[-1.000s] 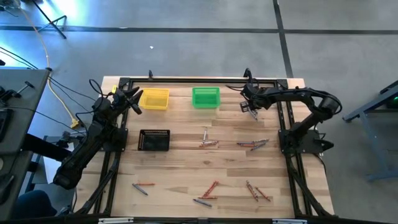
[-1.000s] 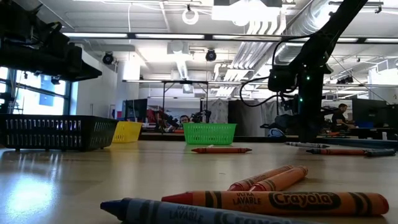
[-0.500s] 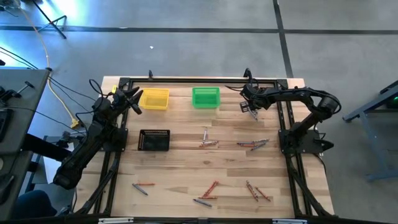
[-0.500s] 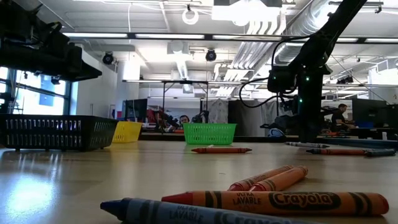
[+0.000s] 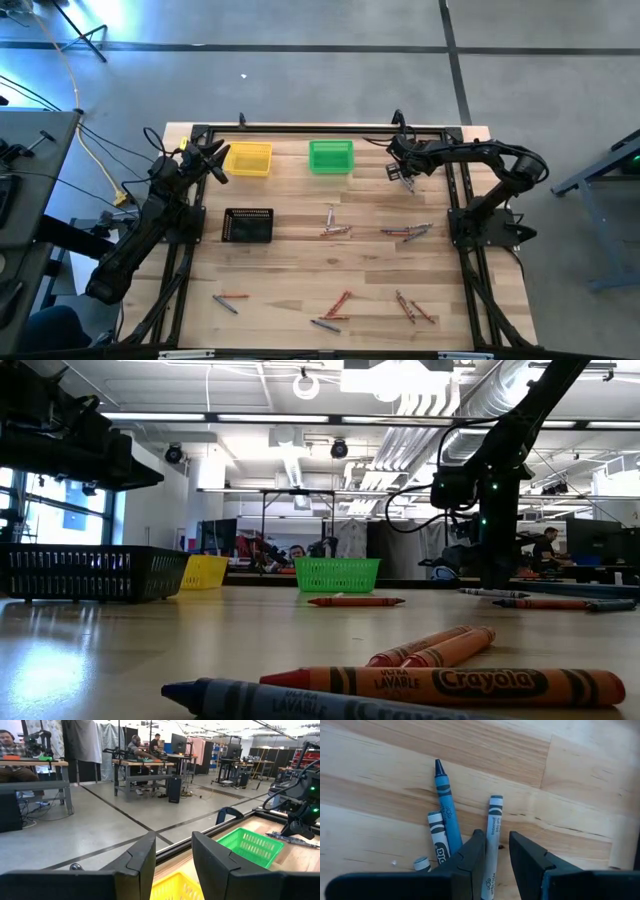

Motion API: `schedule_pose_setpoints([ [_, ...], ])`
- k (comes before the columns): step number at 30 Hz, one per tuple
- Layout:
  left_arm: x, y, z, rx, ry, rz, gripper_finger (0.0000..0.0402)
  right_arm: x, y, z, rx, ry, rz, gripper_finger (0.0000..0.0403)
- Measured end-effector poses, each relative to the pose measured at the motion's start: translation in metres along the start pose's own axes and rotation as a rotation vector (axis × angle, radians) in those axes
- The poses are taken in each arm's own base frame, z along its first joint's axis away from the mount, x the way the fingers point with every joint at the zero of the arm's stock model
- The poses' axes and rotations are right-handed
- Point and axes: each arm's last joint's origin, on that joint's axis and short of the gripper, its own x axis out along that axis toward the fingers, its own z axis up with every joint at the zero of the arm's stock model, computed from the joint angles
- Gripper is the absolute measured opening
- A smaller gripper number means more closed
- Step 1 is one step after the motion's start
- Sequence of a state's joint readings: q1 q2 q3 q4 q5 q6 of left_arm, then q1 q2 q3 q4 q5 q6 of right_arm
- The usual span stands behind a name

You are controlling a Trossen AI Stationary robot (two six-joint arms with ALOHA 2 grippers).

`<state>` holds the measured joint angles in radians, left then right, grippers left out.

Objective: Sort crayons
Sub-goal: Put the gray crayon into the green bin

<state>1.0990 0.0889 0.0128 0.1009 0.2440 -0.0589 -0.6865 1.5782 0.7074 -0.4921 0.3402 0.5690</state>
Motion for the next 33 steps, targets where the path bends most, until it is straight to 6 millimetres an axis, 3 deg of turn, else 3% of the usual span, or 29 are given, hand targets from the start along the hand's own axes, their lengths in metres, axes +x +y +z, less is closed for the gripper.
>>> schedule_pose_setpoints([
  [10, 0.0, 0.0, 0.0, 0.0, 0.0, 0.0, 0.0117, 0.0, 0.001, 0.0, 0.0, 0.004, 0.021, 0.0008],
  [23, 0.0, 0.0, 0.0, 0.0, 0.0, 0.0, 0.0117, -0.003, 0.0, 0.001, -0.033, -0.004, 0.031, 0.0004],
  [33, 0.0, 0.0, 0.0, 0.0, 0.0, 0.0, 0.0117, -0.023, -0.005, 0.005, -0.014, -0.083, 0.087, 0.0005],
])
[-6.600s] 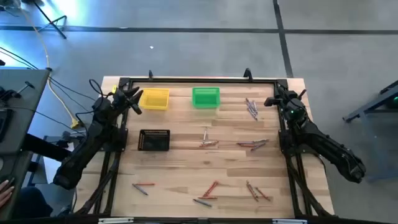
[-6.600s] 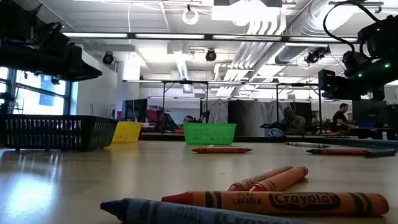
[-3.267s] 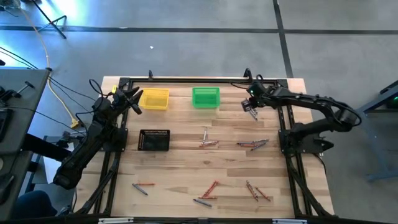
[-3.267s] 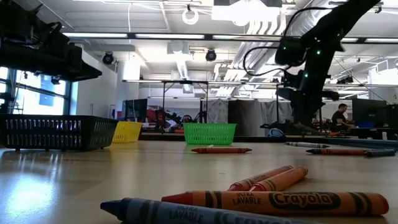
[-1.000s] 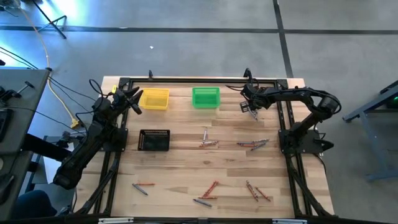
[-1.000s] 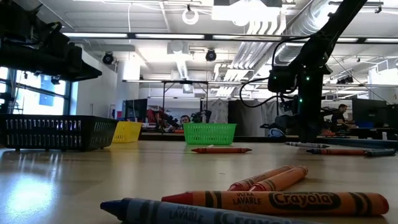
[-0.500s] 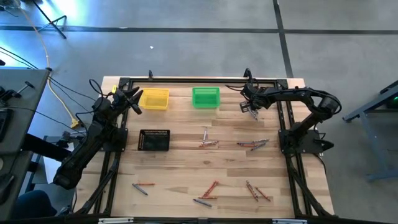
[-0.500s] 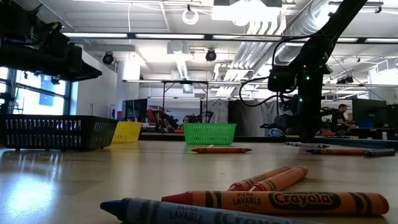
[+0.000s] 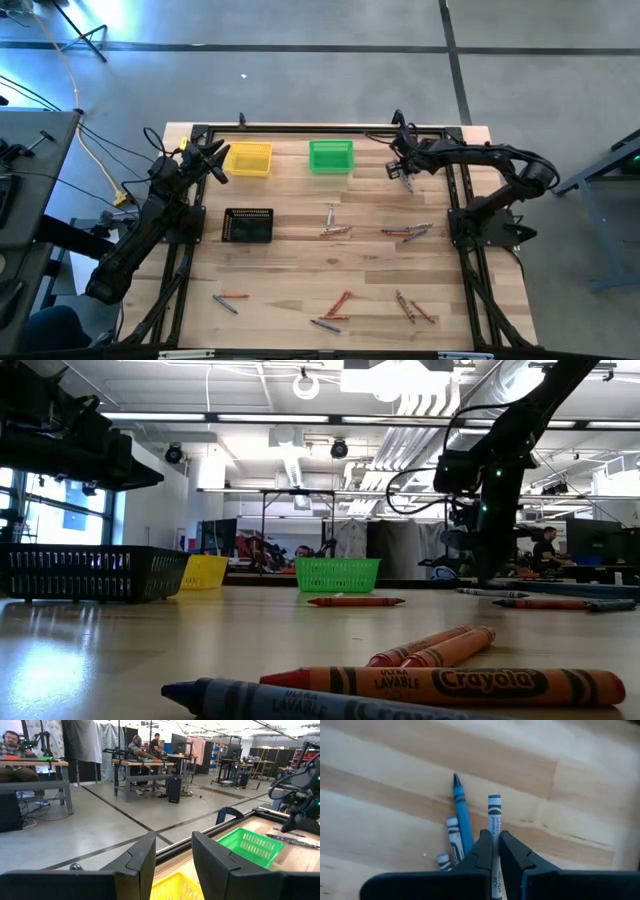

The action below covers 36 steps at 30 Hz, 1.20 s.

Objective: Sort crayons
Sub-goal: Put the gray crayon into the green bin

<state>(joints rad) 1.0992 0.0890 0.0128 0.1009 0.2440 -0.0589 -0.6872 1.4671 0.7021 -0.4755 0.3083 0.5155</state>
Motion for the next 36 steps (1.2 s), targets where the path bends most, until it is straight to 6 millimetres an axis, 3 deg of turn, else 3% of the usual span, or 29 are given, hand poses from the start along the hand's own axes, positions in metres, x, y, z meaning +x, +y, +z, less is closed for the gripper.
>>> schedule_pose_setpoints([
  [6, 0.0, 0.0, 0.0, 0.0, 0.0, 0.0, 0.0117, -0.011, 0.009, 0.012, 0.033, -0.135, 0.123, 0.0005],
  [15, 0.0, 0.0, 0.0, 0.0, 0.0, 0.0, 0.0117, -0.043, 0.056, 0.038, -0.012, -0.497, 0.633, 0.0005],
  [22, 0.0, 0.0, 0.0, 0.0, 0.0, 0.0, 0.0117, -0.063, 0.082, 0.039, 0.03, -0.725, 0.71, 0.0005],
  [27, 0.0, 0.0, 0.0, 0.0, 0.001, 0.0, 0.0117, -0.053, 0.098, 0.035, 0.05, -0.797, 0.684, 0.0005],
  [36, 0.0, 0.0, 0.0, 0.0, 0.001, 0.0, 0.0117, -0.016, 0.119, 0.034, 0.059, -0.8, 0.668, 0.0005],
])
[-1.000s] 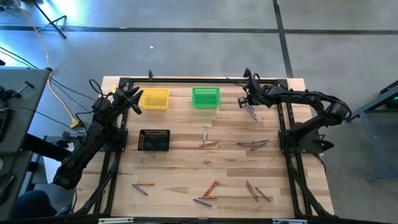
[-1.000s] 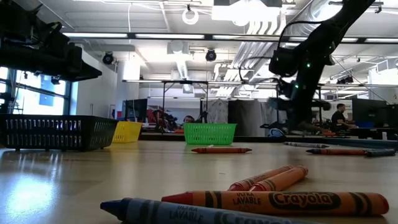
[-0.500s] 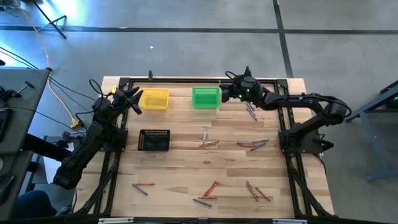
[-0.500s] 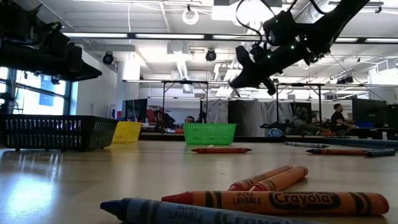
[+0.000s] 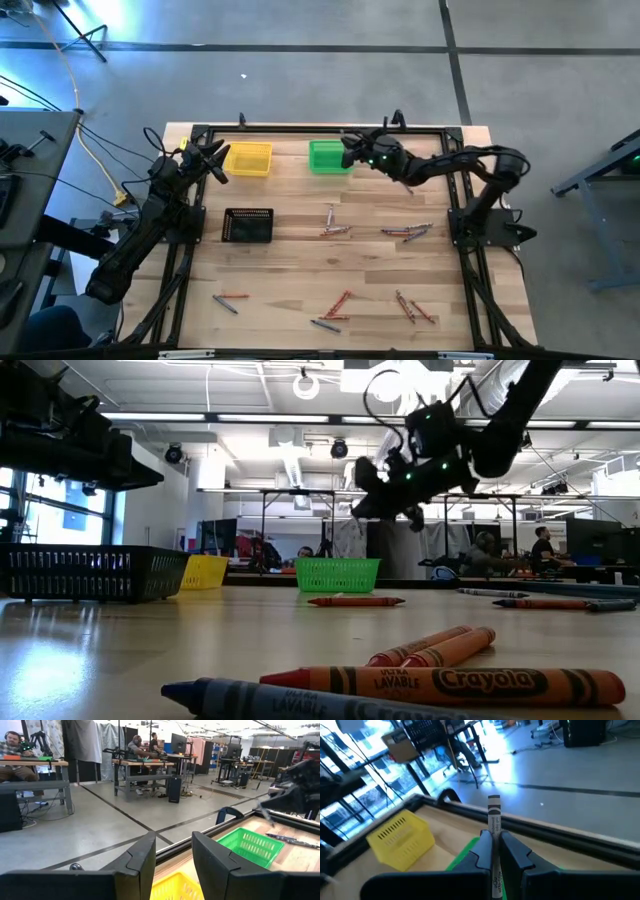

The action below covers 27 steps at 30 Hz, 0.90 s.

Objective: Sort crayons
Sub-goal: Put the gray crayon into the green bin

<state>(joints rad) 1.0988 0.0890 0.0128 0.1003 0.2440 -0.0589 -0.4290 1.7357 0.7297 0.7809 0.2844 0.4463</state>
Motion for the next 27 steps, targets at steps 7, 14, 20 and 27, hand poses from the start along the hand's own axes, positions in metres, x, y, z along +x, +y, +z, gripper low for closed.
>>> schedule_pose_setpoints([
  [7, 0.0, 0.0, 0.0, 0.0, 0.0, 0.001, 0.0117, 0.036, 0.008, -0.011, -0.015, 0.073, 0.038, 0.0005],
  [14, 0.0, 0.0, 0.0, 0.0, 0.0, 0.0, 0.0117, 0.057, 0.017, -0.009, -0.094, 0.177, 0.006, 0.0005],
  [20, 0.0, 0.0, 0.0, 0.0, 0.0, 0.0, 0.0117, 0.061, 0.02, -0.004, -0.134, 0.197, 0.0, 0.0005],
  [27, 0.0, 0.0, 0.0, 0.0, 0.0, 0.0, 0.0117, 0.059, 0.016, -0.011, -0.179, 0.275, -0.03, 0.0046],
])
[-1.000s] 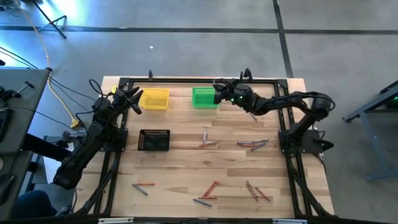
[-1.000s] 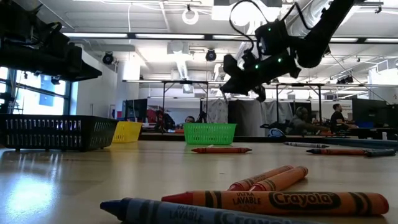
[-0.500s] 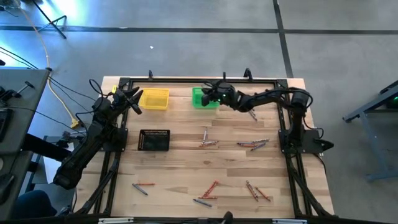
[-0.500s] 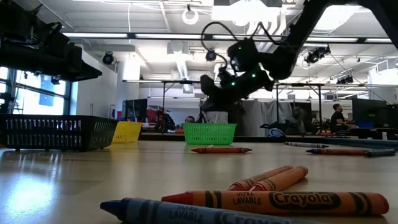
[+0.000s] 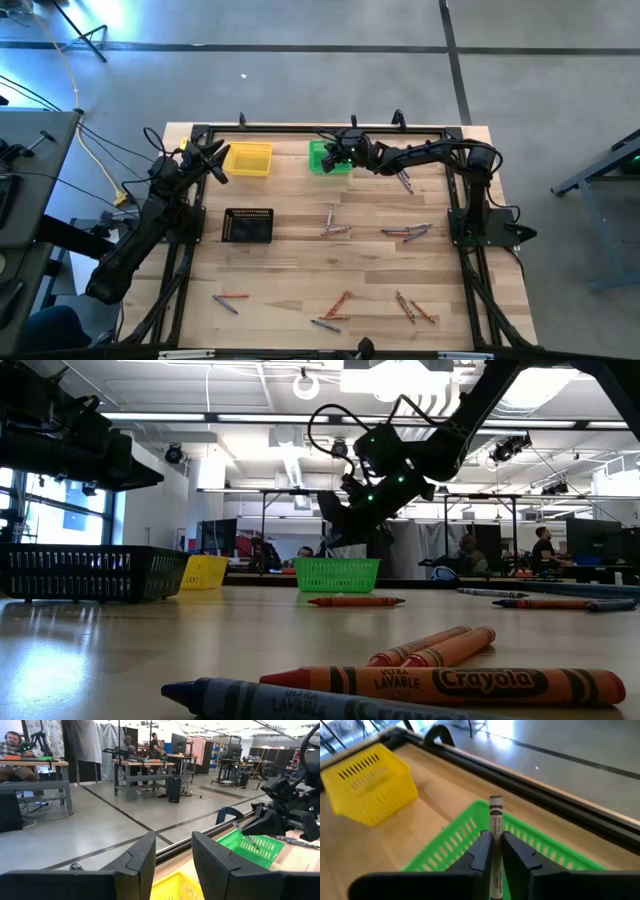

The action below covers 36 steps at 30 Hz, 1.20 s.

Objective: Sort crayons
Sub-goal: Put the gray crayon into the green bin, then put the blue crayon into the yellow bin

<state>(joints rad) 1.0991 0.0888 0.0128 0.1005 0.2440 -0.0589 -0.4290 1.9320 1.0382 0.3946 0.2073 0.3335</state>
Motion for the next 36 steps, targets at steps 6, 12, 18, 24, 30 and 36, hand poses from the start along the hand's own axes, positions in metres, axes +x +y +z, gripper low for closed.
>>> schedule_pose_setpoints([
  [6, 0.0, 0.0, 0.0, 0.0, 0.0, 0.0, 0.0117, -0.001, -0.001, 0.002, -0.007, 0.001, -0.003, 0.0101],
  [12, 0.0, 0.0, 0.0, 0.0, 0.0, 0.0, 0.0117, -0.029, -0.004, 0.025, -0.112, 0.063, -0.031, 0.0112],
  [18, 0.0, 0.0, 0.0, 0.0, 0.0, 0.0, 0.0117, -0.097, -0.009, 0.048, -0.231, 0.33, -0.094, 0.0105],
  [24, 0.0, 0.0, 0.0, 0.0, 0.0, -0.006, 0.0117, -0.156, -0.019, 0.036, -0.177, 0.565, -0.369, 0.0101],
  [30, 0.0, 0.0, 0.0, 0.0, 0.0, -0.006, 0.0117, -0.179, -0.019, 0.019, -0.196, 0.634, -0.652, 0.0101],
  [36, 0.0, 0.0, 0.0, 0.0, 0.0, -0.006, 0.0117, -0.17, -0.031, -0.006, -0.289, 0.633, -0.693, 0.01],
])
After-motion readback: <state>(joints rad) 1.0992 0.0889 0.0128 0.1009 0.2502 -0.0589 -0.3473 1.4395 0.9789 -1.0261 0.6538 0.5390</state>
